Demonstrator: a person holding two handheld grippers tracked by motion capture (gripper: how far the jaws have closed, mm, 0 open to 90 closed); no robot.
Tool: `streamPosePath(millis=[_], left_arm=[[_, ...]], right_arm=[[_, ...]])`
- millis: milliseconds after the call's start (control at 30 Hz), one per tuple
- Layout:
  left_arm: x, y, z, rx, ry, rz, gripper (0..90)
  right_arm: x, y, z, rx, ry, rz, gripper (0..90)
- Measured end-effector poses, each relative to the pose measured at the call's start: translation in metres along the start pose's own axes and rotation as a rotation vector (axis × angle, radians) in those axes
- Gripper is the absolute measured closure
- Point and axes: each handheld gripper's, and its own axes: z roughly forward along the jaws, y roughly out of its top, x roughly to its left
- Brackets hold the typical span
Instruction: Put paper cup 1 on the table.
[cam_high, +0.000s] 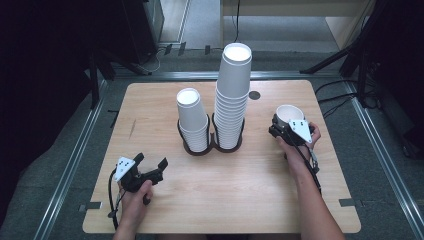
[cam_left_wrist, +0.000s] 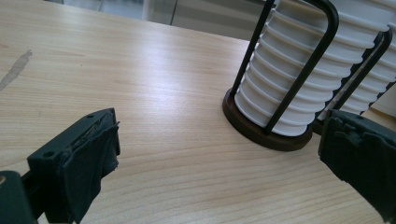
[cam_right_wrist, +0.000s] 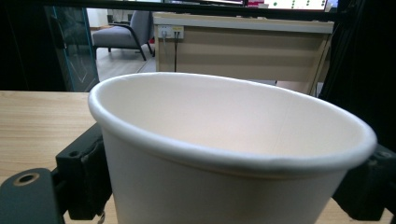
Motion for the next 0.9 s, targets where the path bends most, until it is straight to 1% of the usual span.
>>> streamPosePath(millis=[333, 500, 533, 633, 733, 800, 900], left_arm=[[0.000, 0.000, 0.000, 0.002, -0.001, 0.000, 0.0], [0.000, 0.000, 0.000, 0.003, -0.001, -0.001, 0.0], [0.000, 0.000, 0.000, 0.003, -0.002, 0.000, 0.0], [0.000, 0.000, 0.000, 0.003, -0.002, 0.000, 0.0], [0.000, 0.000, 0.000, 0.002, -0.002, -0.001, 0.0], [0.000, 0.000, 0.000, 0.003, -0.002, -0.001, 0.0], [0.000, 0.000, 0.000, 0.003, -0.002, -0.001, 0.0]], right_arm=[[-0.004, 0.003, -0.002, 0.024, 0.024, 0.013, 6.3], [-0.005, 0.005, -0.004, 0.031, 0.038, 0.021, 0.0], [-0.005, 0.005, -0.004, 0.031, 0.042, 0.023, 0.0], [-0.005, 0.006, -0.006, 0.029, 0.040, 0.008, 0.0], [-0.006, 0.007, -0.009, 0.032, 0.048, 0.012, 0.0], [-0.006, 0.007, -0.011, 0.032, 0.065, 0.013, 0.0], [-0.008, 0.007, -0.014, 0.032, 0.071, 0.020, 0.0]])
